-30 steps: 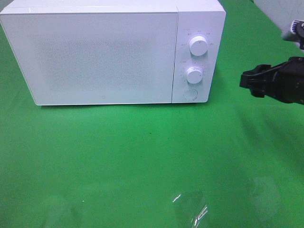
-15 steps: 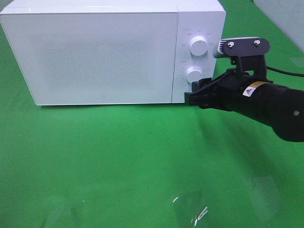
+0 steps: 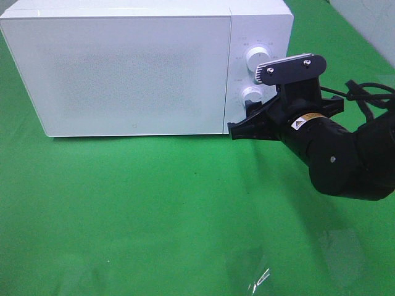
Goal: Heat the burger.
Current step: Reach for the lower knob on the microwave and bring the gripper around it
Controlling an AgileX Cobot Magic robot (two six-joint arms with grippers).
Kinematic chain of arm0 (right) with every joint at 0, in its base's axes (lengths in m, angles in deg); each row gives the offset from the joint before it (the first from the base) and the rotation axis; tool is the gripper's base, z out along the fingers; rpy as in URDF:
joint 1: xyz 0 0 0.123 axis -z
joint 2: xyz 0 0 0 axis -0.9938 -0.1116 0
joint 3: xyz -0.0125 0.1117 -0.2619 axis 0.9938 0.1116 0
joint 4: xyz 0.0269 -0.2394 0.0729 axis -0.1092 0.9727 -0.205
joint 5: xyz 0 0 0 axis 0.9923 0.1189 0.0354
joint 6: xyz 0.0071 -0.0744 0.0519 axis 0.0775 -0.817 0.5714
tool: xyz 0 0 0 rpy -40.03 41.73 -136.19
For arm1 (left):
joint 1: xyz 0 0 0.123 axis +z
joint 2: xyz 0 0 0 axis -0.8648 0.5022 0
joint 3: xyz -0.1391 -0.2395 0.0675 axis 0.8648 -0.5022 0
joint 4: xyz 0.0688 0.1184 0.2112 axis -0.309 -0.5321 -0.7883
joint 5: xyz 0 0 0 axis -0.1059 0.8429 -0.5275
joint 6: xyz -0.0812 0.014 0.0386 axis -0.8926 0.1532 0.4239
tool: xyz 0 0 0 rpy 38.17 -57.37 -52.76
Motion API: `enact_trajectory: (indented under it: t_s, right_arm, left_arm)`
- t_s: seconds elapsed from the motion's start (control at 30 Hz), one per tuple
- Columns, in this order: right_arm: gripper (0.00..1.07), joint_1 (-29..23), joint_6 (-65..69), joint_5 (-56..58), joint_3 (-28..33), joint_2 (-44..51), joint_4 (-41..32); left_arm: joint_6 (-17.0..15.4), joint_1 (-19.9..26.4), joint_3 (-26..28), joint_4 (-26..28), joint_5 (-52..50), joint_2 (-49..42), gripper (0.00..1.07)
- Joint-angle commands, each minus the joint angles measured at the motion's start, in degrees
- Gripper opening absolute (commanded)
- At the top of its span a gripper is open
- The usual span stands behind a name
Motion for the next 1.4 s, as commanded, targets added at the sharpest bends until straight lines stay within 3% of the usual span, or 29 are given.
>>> enact_trajectory:
  t_s: [0.03,0.43,0.53,1.1,1.23,1.4]
  right_arm:
    - [0.57,-0.17,0.63,-1.83,-1.03,-1.55,0.34]
    - [0.57,3.27,4.76,1.09,-6.88,-5.39,1.6]
    - [0.57,4.01,5.04,1.66,-7.16,-5.39,4.76]
    - [0.57,4.07,5.56,2.75,-9.51,-7.39,6.59]
    - [0.53,4.07,5.67,0.69,-9.51,-7.56,6.25]
    - [0.37,4.07,5.61,-2.12,-9.51,-7.56,6.13]
  left_arm:
    - [0.06,0.11,-0.23,-0.23,-0.69,-1.32,0.0]
    - [0.06,0.11,-0.23,-0.23,-0.69,-1.32,0.0]
    - [0.06,0.11,-0.23,-0.23,-0.69,-1.32,0.0]
    - [0.06,0.11,-0.23,-0.23,-0.69,-1.32,0.0]
    - [0.06,0.11,-0.23,-0.23,-0.69,-1.32,0.0]
    - [0.06,0.11,-0.23,-0.23,-0.69,-1.32,0.0]
